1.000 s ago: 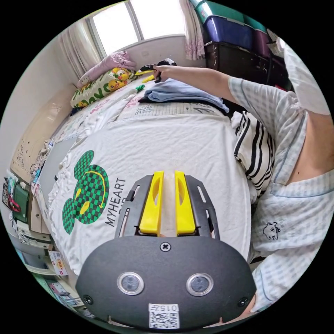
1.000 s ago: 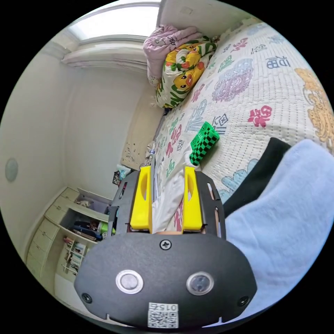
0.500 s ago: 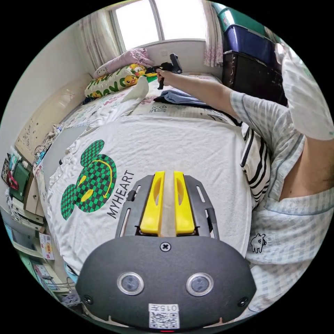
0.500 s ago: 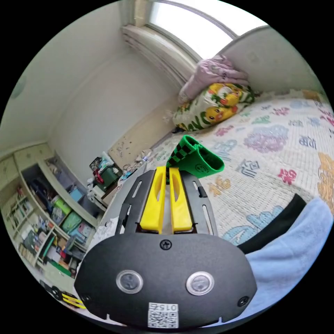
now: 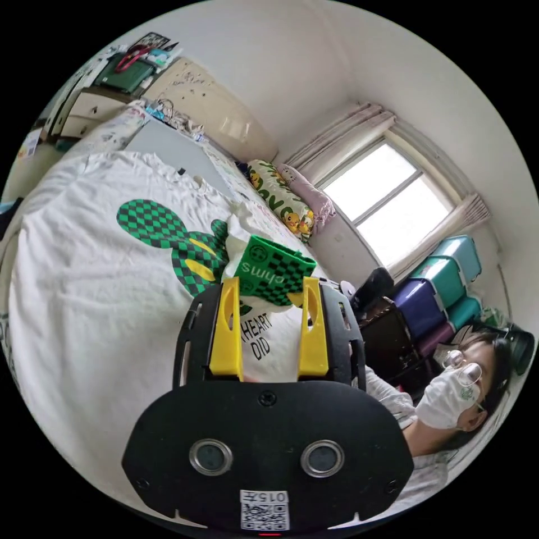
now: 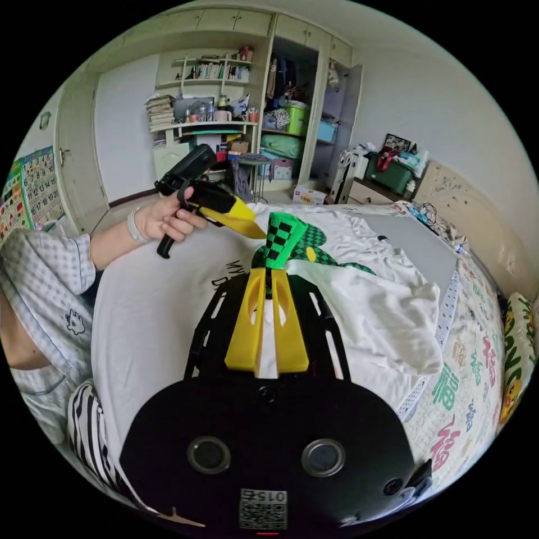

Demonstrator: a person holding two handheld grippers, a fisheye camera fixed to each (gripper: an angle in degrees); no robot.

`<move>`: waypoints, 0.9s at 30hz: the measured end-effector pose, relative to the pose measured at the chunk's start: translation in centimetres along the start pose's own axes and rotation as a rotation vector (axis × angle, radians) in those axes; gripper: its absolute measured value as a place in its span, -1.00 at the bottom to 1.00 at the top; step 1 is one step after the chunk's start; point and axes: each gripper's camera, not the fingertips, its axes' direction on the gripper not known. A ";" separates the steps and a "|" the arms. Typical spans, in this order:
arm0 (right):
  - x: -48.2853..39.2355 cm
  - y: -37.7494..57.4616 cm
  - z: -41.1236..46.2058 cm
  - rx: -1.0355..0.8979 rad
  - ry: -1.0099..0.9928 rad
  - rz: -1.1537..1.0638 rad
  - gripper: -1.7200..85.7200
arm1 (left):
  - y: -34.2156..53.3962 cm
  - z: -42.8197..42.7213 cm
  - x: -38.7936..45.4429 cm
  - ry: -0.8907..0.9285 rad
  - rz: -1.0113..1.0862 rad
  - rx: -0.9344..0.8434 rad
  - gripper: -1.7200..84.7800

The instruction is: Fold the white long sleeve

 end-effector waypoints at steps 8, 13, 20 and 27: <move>-4.2 -0.4 -0.6 -0.056 -0.064 -0.218 -0.87 | 8.6 -3.0 -7.2 0.184 -0.068 -0.006 -0.56; -5.2 -1.0 -0.9 -0.078 -0.036 -0.253 -0.86 | 12.5 -4.1 -8.1 0.048 -0.019 -0.063 -0.59; 2.1 0.4 -8.0 0.154 0.183 0.078 -0.85 | 17.8 -5.7 -7.8 0.088 0.085 -0.122 -0.94; 10.2 4.5 -5.7 -0.027 0.442 0.445 -0.78 | 23.5 -14.7 -2.9 -0.084 0.162 0.028 -0.97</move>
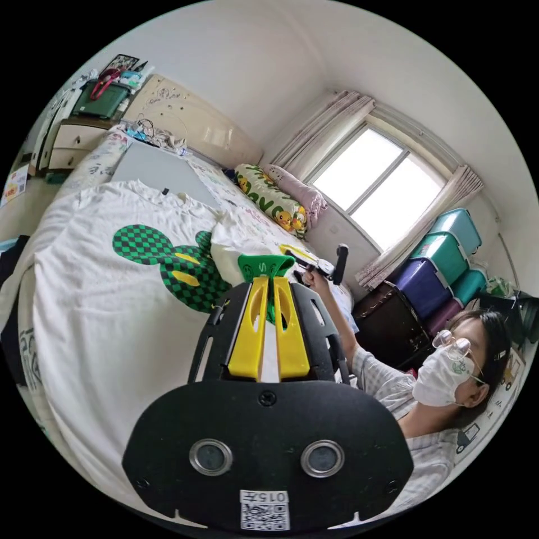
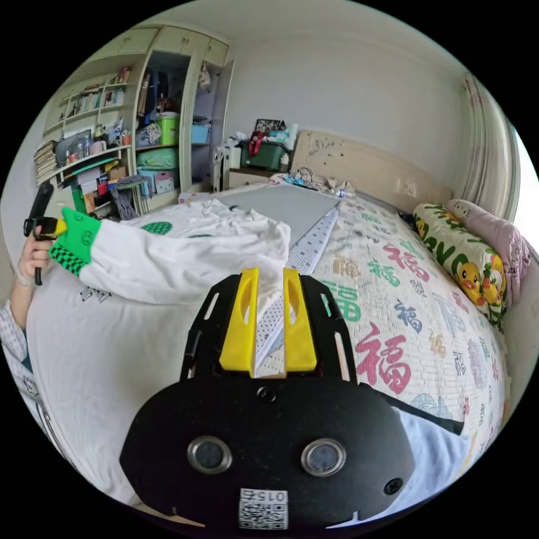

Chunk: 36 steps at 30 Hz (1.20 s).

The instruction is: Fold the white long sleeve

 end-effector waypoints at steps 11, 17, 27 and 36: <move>-5.7 -1.8 2.2 -0.132 0.079 -0.191 -0.72 | 15.2 -11.3 1.0 -0.228 -0.084 -0.047 -0.96; -7.9 -3.0 2.3 -0.116 0.109 -0.257 -0.72 | 15.5 -17.3 3.0 -0.398 -0.016 0.085 -0.88; -9.1 -3.6 2.8 -0.124 0.122 -0.303 -0.81 | -14.0 15.7 -0.4 -0.307 0.119 -0.254 -0.71; -9.0 -4.2 2.7 -0.139 0.105 -0.303 -0.87 | -21.2 43.1 -5.6 -0.427 0.070 -0.361 -0.72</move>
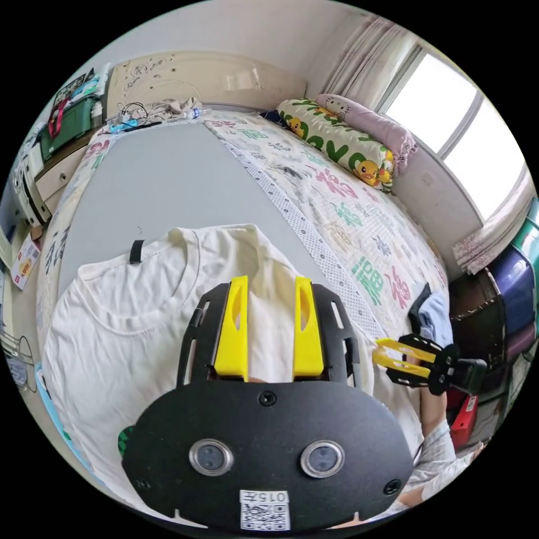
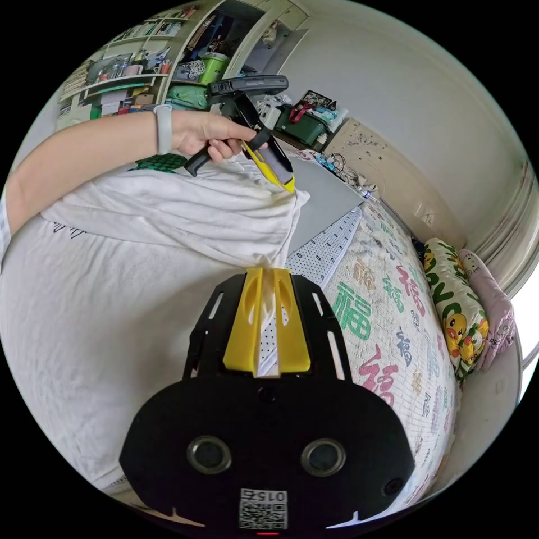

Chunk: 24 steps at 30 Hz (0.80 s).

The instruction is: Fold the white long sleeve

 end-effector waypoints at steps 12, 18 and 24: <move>2.7 0.9 0.1 -0.085 0.052 0.051 -0.93 | -4.9 4.1 6.9 -0.157 0.059 0.000 -0.92; 4.9 2.0 -1.3 -0.053 0.047 0.090 -0.77 | -4.6 -5.6 8.9 -0.147 0.098 0.032 -0.81; 7.0 2.6 -8.8 0.233 -0.162 0.129 -0.75 | 11.0 -20.6 10.2 -0.046 0.231 0.033 -0.80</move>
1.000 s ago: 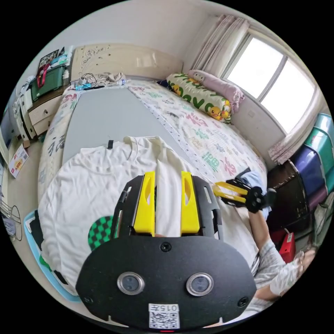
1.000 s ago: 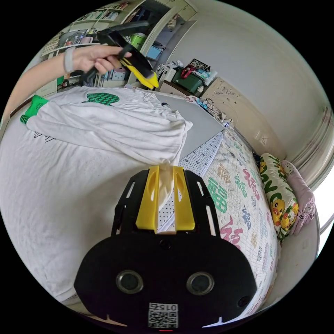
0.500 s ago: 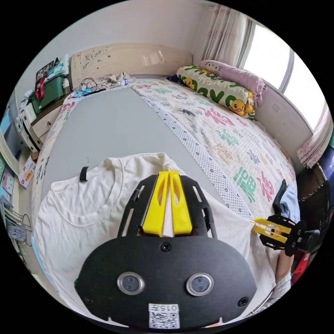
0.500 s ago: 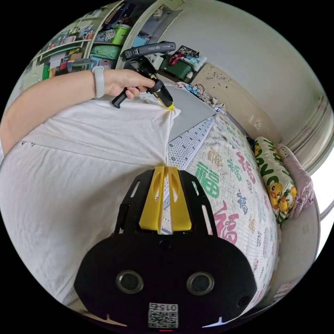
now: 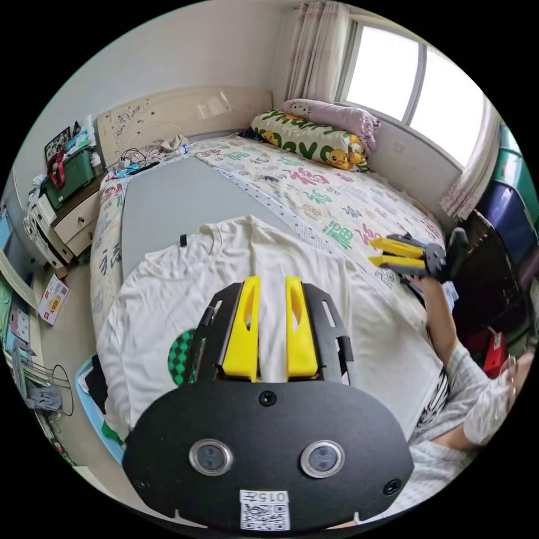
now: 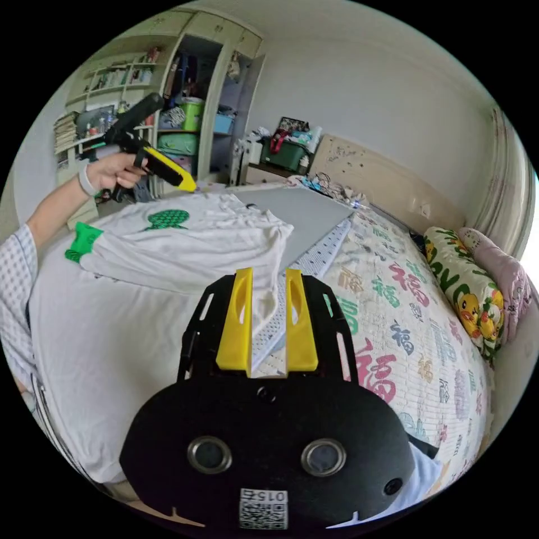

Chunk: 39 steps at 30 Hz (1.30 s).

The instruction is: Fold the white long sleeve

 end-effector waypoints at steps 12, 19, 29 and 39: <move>-19.1 -6.4 0.6 -0.129 -0.477 -0.588 -0.74 | 17.8 -6.5 -4.9 0.174 -0.095 0.035 -0.80; -18.6 -6.0 5.1 -0.257 -0.521 -0.565 -0.82 | 15.5 -6.2 -2.3 0.172 0.017 -0.057 -0.81; -17.5 -5.5 2.5 -0.212 -0.516 -0.576 -0.98 | 13.8 -13.1 1.9 0.055 0.111 0.003 -0.96; -18.0 -6.1 2.5 -0.277 -0.532 -0.595 -0.98 | 14.4 -16.4 4.1 -0.061 0.226 -0.115 -0.96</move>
